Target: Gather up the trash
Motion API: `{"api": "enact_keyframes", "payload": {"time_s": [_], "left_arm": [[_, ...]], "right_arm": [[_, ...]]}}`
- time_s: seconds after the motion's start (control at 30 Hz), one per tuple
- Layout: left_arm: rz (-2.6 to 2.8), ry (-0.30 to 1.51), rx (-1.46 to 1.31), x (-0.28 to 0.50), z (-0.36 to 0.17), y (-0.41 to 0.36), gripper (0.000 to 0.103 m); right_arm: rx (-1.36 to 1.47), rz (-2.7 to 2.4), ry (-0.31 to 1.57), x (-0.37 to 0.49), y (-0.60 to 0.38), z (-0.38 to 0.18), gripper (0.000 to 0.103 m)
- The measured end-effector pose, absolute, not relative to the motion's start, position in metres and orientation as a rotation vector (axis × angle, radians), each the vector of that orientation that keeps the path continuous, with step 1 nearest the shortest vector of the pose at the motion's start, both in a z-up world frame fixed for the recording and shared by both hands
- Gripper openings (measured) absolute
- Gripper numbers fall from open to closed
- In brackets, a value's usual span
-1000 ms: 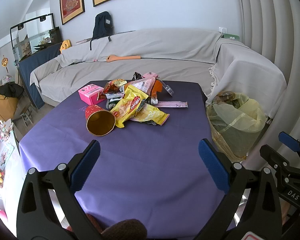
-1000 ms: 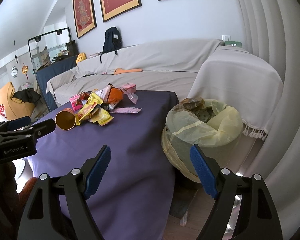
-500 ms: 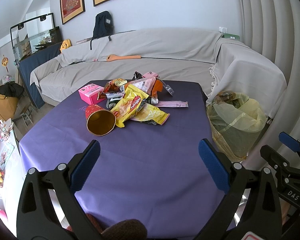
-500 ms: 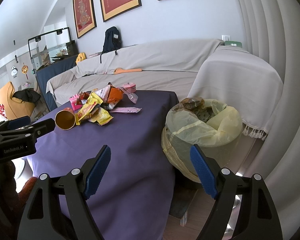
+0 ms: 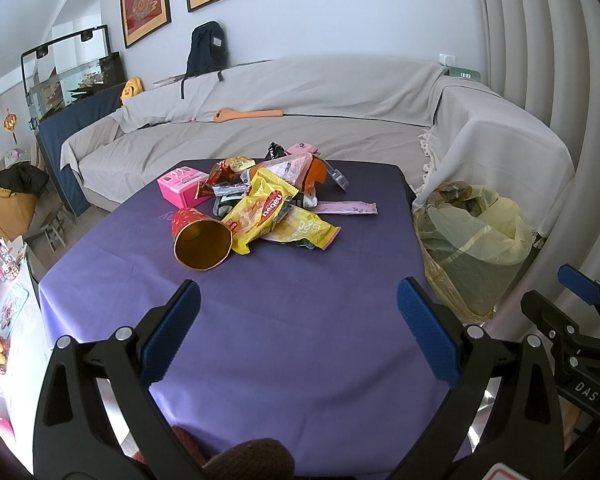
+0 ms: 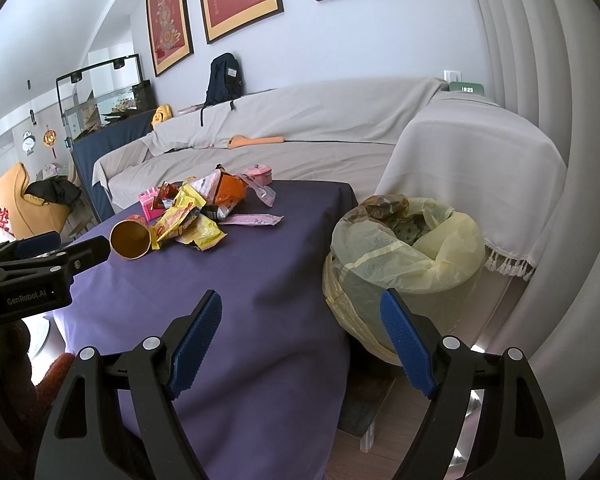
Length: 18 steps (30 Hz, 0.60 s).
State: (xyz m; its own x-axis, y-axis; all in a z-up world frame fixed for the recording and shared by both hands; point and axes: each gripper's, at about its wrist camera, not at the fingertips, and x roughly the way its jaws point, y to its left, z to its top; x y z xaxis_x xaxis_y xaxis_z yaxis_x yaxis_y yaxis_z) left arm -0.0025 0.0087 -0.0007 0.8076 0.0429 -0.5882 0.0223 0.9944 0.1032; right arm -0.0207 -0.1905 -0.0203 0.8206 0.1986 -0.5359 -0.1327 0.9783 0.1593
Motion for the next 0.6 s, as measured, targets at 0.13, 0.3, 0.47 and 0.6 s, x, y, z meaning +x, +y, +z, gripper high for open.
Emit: {"api": "enact_keyframes", "payload": {"time_s": [0.13,0.3,0.47,0.6], "left_arm": [[0.011,0.631,0.107,-0.003,-0.001,0.009,0.094],[0.011,0.632,0.105,-0.003,-0.001,0.009,0.094],[0.002,0.644,0.095,-0.001,0.0,0.012,0.094],[-0.036,0.669,0.074,0.018,-0.004,0.024,0.094]], "right_arm": [[0.117,0.176,0.582,-0.021,-0.19,-0.02,0.078],[0.117,0.176,0.582,-0.021,-0.19,-0.02,0.078],[0.114,0.174,0.586,-0.02,-0.19,-0.021,0.078],[0.079,0.149,0.589,-0.014,-0.188,-0.022,0.078]]}}
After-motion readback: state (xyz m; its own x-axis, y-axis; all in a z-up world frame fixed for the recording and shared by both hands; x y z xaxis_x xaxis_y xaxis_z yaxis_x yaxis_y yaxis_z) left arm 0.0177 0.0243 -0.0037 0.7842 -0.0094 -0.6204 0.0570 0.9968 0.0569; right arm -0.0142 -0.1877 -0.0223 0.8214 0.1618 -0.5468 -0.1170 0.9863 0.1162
